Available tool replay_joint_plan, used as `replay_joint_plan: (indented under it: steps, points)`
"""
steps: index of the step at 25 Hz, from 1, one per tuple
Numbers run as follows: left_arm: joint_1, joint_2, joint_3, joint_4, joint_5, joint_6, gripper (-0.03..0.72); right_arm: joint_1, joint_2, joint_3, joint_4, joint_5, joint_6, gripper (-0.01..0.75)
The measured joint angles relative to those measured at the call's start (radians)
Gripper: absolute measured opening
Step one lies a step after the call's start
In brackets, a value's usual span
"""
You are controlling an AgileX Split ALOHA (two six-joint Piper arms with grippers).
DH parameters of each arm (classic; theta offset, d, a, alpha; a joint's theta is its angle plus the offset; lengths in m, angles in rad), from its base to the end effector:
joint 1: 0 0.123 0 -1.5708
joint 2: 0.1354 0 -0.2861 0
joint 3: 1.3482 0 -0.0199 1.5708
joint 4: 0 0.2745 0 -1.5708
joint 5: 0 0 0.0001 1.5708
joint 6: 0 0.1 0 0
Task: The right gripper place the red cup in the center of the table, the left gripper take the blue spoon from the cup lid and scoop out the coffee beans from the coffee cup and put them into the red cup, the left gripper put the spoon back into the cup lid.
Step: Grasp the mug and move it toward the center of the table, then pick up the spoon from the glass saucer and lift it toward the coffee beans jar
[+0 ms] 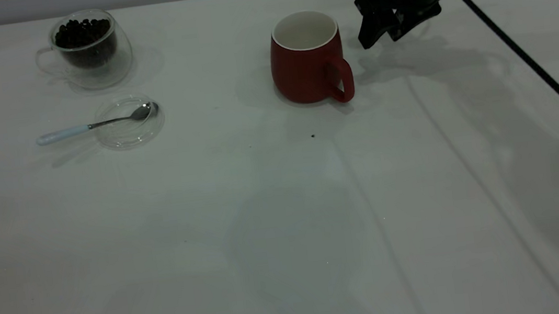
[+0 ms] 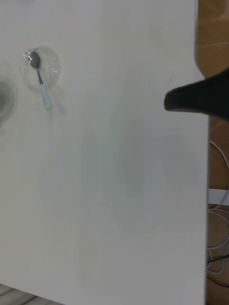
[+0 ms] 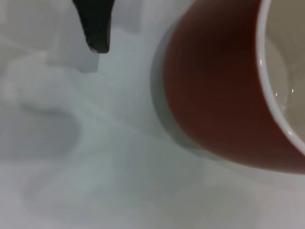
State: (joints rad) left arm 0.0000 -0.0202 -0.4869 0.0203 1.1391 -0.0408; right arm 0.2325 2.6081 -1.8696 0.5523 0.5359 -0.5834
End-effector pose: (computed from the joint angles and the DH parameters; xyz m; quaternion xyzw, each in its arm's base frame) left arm 0.0175 0.0018 0.2742 -0.0186 0.8710 0.0001 0.4909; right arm 0.5154 0.1496 -0.0034 -0.1878 0.9477 0.1466 0.2122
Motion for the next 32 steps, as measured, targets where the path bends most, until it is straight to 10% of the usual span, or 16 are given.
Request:
replay_joint_plan:
  steps: [19,32]
  points:
    - [0.0,0.0,0.0,0.0,0.0,0.002,0.564,0.136,0.002,-0.004,0.001,0.008,0.003,0.53]
    - [0.0,0.0,0.0,0.0,0.0,0.002,0.564,-0.064,-0.385,0.0,-0.348,0.398,0.251,0.53]
